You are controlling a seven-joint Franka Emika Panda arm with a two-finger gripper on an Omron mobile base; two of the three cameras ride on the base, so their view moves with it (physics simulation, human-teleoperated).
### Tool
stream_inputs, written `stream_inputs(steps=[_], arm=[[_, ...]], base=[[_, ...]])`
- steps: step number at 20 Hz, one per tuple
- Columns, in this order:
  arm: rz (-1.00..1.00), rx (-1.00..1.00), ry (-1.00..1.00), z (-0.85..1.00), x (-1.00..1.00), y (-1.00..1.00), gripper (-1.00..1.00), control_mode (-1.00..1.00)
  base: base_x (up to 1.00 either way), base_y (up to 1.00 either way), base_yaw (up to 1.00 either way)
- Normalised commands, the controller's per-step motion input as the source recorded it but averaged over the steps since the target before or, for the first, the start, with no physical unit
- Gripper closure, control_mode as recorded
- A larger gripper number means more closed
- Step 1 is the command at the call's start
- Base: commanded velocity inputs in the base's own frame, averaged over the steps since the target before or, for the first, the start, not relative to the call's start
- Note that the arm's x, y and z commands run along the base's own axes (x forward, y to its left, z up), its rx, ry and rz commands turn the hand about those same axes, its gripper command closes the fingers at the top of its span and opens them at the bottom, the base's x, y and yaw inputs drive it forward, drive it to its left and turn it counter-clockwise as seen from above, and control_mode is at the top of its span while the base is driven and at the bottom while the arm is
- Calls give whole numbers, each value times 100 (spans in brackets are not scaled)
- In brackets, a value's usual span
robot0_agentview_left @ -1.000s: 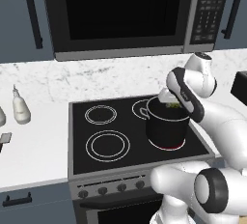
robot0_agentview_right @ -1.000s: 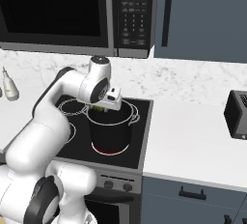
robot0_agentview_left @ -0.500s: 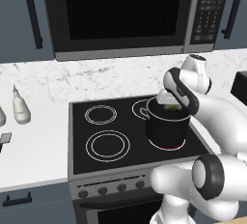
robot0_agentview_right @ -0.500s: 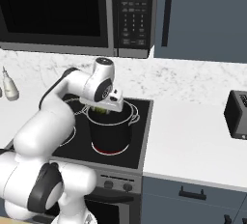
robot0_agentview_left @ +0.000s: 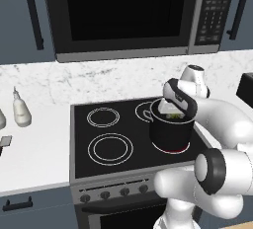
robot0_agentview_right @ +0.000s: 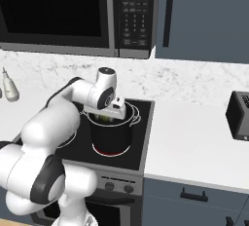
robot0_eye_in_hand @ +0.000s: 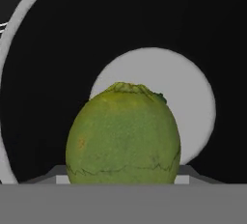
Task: Put the lime and eggplant in the pot. Retrieve the spatula and lightly stir the vegetables in the pot.
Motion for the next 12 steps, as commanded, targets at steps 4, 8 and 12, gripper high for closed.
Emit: stream_inputs(steps=[4,8,12], arm=[[0,-4,0,-38,0,-6,100,-100],[0,-1,0,-31,0,-6,100,-100],[0,0,0,-20,0,-2,100,-100]], base=[[0,0,0],[0,0,0],[0,0,0]])
